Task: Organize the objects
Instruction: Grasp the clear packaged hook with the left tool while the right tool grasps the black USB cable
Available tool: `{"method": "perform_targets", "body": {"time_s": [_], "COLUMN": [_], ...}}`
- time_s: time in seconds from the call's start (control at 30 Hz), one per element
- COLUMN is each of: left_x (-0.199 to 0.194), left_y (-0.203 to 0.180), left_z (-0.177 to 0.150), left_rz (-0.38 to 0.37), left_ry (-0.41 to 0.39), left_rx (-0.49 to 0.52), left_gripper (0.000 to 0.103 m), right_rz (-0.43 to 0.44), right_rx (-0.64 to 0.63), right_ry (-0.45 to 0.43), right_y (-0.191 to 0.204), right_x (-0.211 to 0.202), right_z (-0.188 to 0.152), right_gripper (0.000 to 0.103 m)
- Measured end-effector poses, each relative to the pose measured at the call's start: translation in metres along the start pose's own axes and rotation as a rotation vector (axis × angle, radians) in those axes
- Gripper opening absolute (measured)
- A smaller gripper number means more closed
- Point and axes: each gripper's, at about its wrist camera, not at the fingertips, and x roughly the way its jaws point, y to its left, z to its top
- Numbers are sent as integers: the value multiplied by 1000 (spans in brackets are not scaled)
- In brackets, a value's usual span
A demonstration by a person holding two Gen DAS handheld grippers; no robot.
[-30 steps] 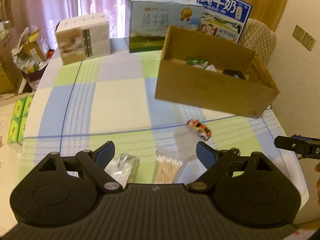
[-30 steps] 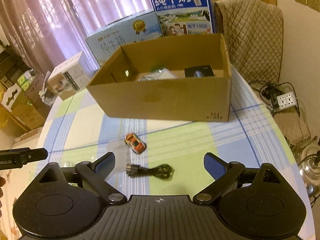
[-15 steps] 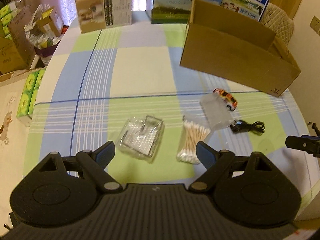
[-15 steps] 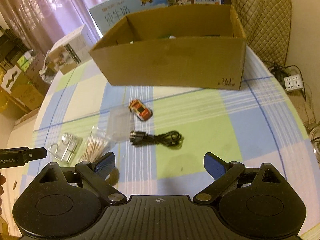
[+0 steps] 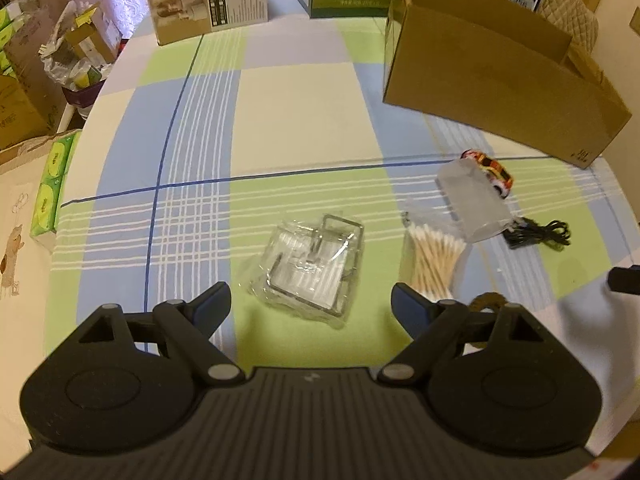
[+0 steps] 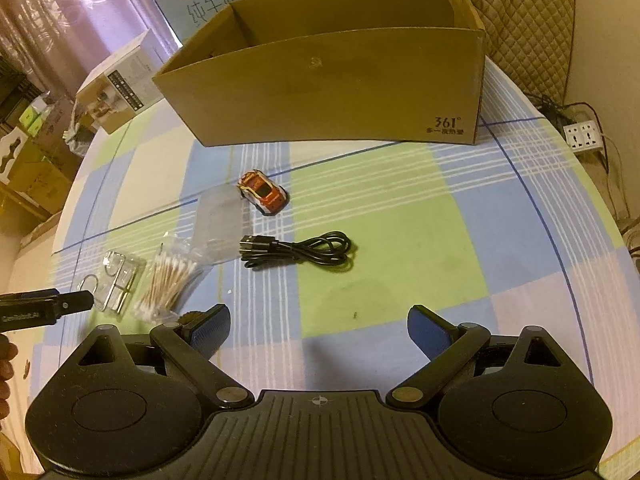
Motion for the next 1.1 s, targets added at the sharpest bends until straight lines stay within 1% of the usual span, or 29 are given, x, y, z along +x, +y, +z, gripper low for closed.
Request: {"method": "perform_targets", "body": {"time_s": [0.37,0.53,0.67,0.73,0.83,0.97,1.1], "left_x": [48,61,67,67,65,61,57], "left_y": [0,3,5,5,4,5,12], "left_z": [11,16,18,18,18,14,9], "left_rz": [18,15,2,-5,-20,-18,15], "left_ry": [59,76,74,69,56,43,44], "left_rx": [67,76,86,96,111,106,44], "left_gripper": [85,80,79,77,68,66,66], "right_rz": [-22,-31,-34,-33,-30,-12,22], "right_rx": [25,33,33,30,19,-23,-159], "right_ry": [7,13,18,19,18,-2,-41], "right_y": [-5,-8,-9,-8,-6,-2,7], "right_x": [7,11,14,16,19,24,31], "right_z": [6,9,11,13,15,19,24], "right_gripper": [93,93,93,93,93,93,92]}}
